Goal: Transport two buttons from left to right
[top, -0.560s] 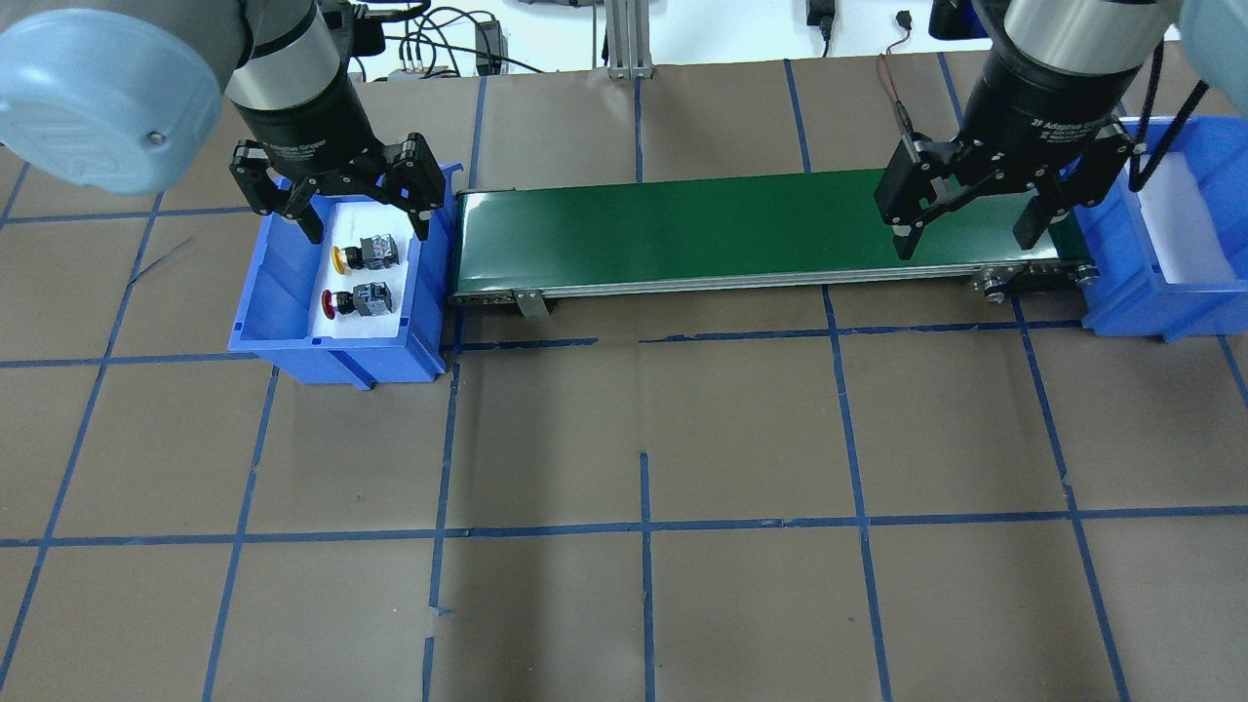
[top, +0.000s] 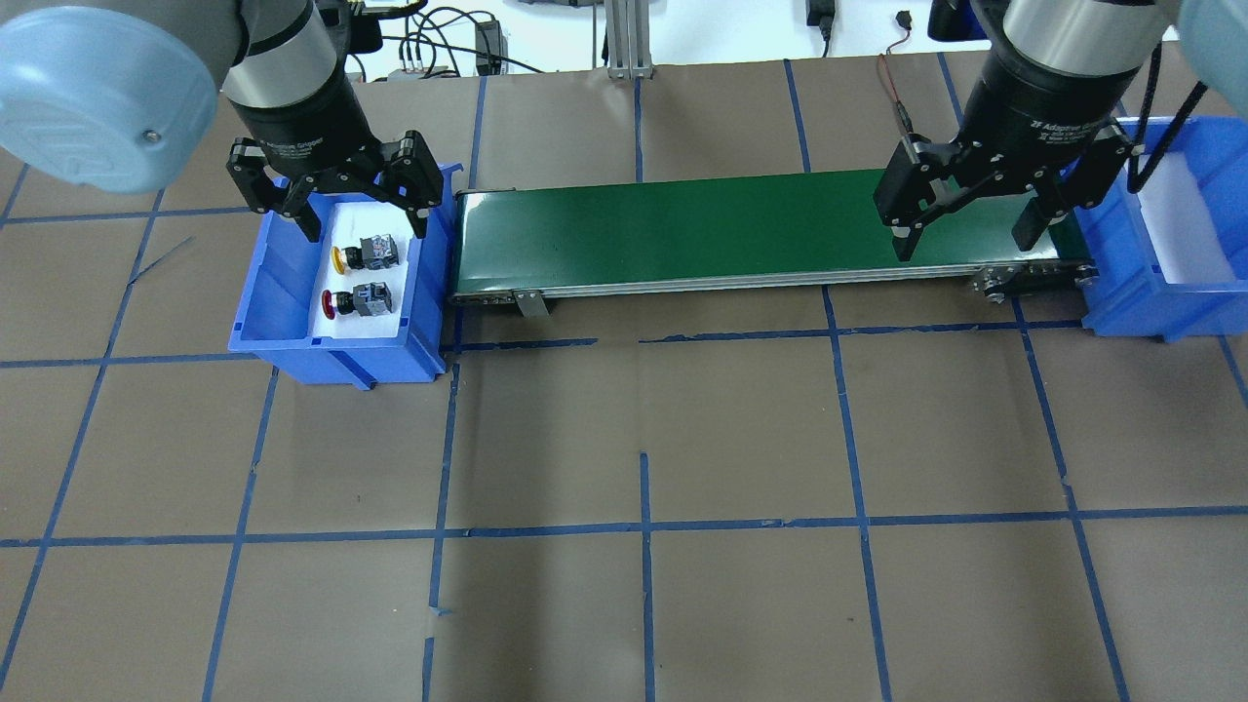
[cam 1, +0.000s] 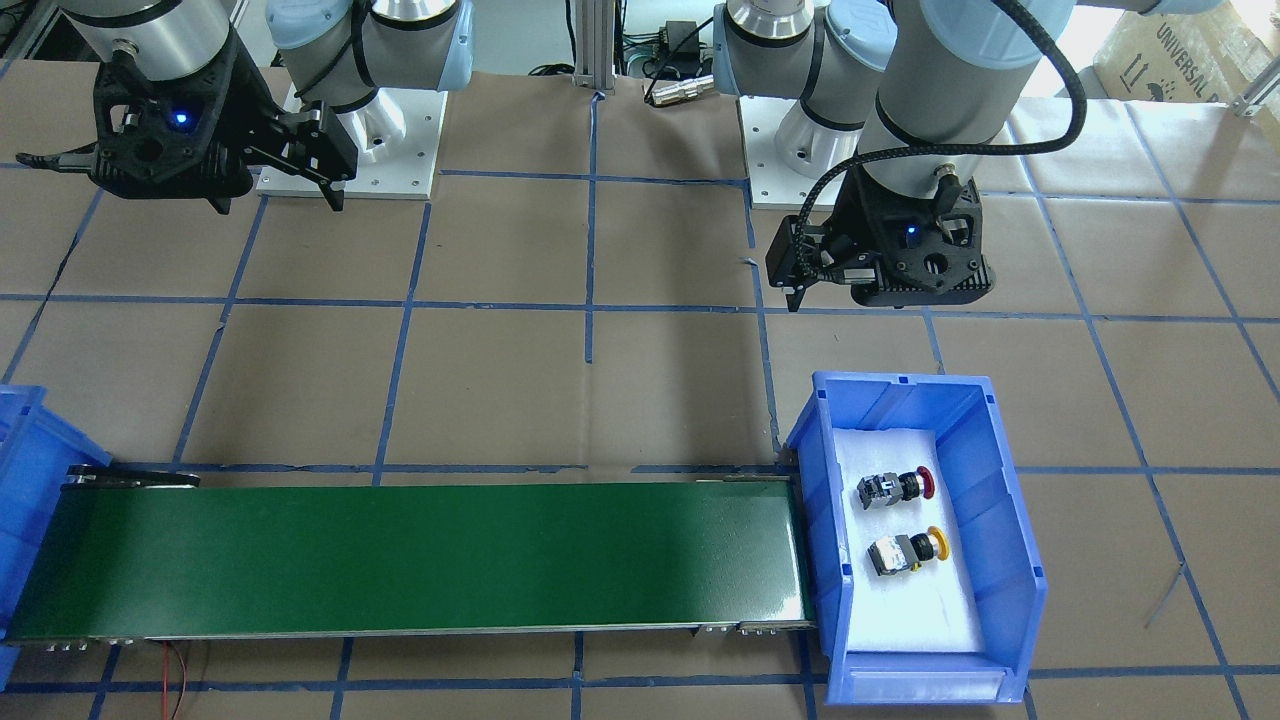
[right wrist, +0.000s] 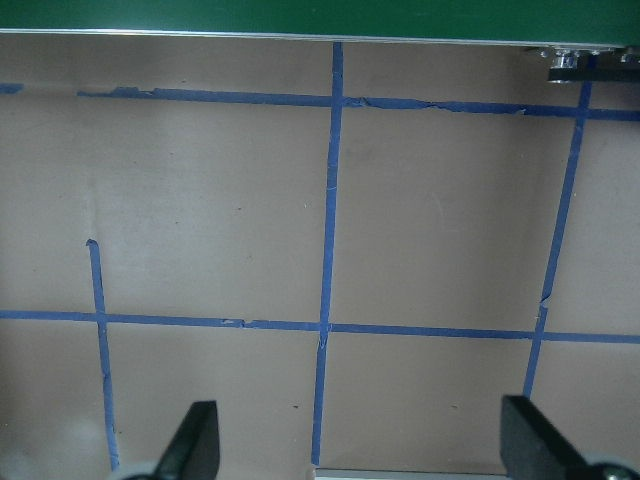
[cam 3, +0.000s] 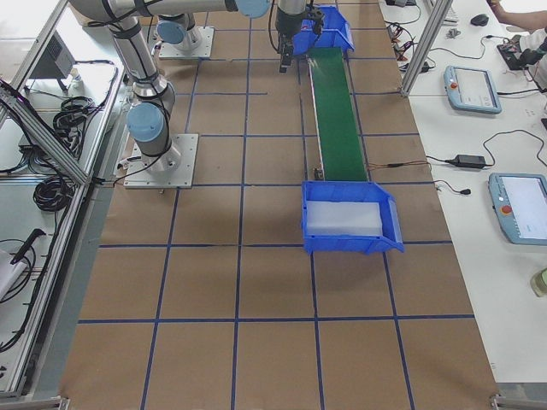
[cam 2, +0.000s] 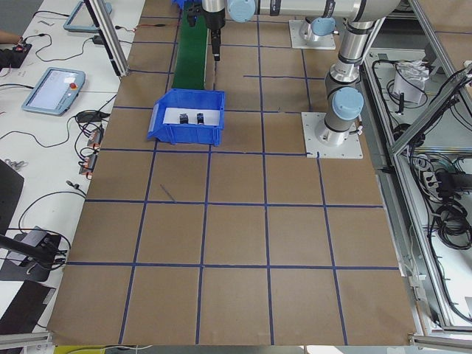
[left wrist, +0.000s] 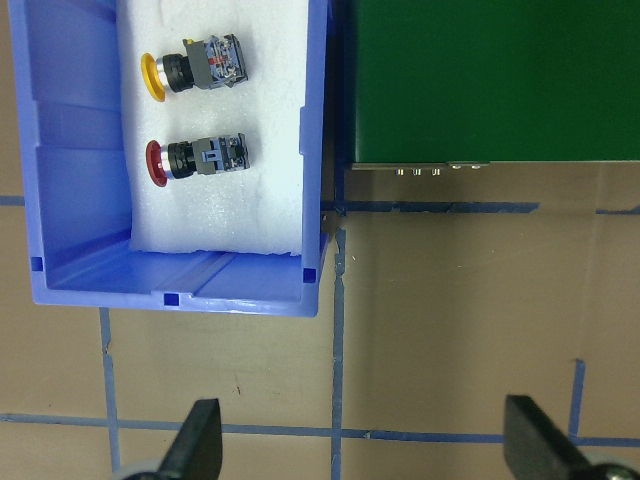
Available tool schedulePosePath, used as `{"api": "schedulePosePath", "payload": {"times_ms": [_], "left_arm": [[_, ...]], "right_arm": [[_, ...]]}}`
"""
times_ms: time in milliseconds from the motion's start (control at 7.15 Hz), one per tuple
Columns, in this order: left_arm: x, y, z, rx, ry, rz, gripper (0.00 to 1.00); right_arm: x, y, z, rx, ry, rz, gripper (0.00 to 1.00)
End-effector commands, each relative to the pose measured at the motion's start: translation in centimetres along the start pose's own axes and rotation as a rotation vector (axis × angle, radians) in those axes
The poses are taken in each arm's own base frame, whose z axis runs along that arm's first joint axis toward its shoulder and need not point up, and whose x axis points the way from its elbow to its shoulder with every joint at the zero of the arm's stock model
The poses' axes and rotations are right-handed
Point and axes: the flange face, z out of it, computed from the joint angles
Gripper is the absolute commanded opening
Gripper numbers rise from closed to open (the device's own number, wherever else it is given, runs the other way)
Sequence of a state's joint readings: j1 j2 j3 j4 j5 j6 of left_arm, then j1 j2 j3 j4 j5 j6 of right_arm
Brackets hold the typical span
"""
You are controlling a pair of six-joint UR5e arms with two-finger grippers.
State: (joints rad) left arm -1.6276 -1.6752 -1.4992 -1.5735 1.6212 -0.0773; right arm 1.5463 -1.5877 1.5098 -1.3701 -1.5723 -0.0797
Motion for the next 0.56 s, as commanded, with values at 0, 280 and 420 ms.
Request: {"api": "schedulePosePath", "payload": {"times_ms": [0, 280, 420], "left_arm": [[-0.1, -0.1, -0.6, 0.012, 0.001, 0.037, 1.0], [-0.1, -0.5, -0.5, 0.029, 0.006, 0.062, 1.0], [-1.4, -0.9, -0.5, 0.029, 0.008, 0.054, 1.0]], "right_arm": [[0.1, 0.0, 0.3, -0.005, 0.007, -0.002, 1.0], [0.2, 0.0, 0.6, -0.01, 0.005, -0.011, 1.0], [0.2, 0.0, 0.6, -0.011, 0.005, -0.011, 1.0]]}}
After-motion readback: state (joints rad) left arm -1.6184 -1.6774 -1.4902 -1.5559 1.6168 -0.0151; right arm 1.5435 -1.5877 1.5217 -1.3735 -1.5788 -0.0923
